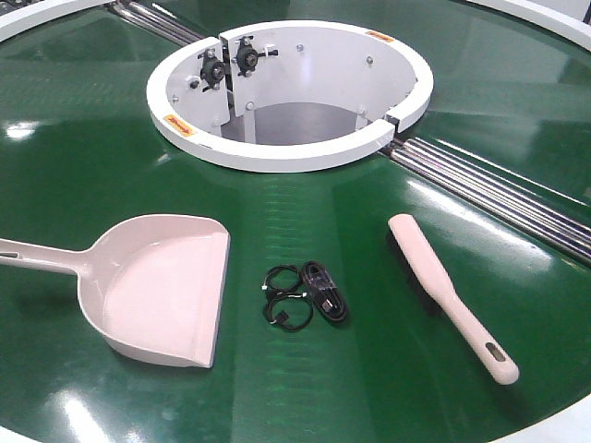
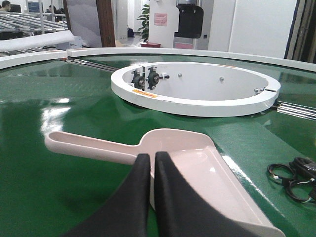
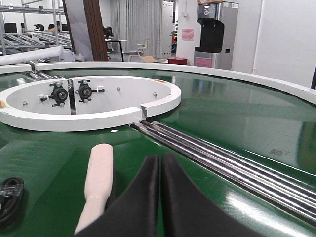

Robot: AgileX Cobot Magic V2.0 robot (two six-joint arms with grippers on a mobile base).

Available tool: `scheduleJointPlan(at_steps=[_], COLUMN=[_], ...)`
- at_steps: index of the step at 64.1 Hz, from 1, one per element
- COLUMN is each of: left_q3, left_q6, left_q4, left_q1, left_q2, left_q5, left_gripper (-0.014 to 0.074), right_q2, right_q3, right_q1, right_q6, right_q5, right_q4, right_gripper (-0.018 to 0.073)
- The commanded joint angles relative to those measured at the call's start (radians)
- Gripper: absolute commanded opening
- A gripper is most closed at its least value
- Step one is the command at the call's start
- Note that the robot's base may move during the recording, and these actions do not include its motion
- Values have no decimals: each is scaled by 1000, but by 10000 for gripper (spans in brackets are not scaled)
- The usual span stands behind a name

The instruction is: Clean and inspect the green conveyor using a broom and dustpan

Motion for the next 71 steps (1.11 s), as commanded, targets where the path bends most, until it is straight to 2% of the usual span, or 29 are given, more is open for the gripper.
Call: scheduleJointPlan(at_steps=[1, 65, 71], left_q3=[10, 10, 9], left_q6=[0, -1, -2], left_q4=[-2, -2, -8], left_q1=[-4, -4, -4], left_q2=[-14, -14, -14], left_q5=[-84, -84, -132], left_gripper=[-6, -6, -6], right_q2=[-11, -11, -11], right_q3=[3, 3, 3], right_q1=[-7, -7, -7], right_q6=[-5, -5, -5], right_q5=[-69, -69, -69], right_q4=[-11, -11, -11], right_gripper=[-8, -8, -8])
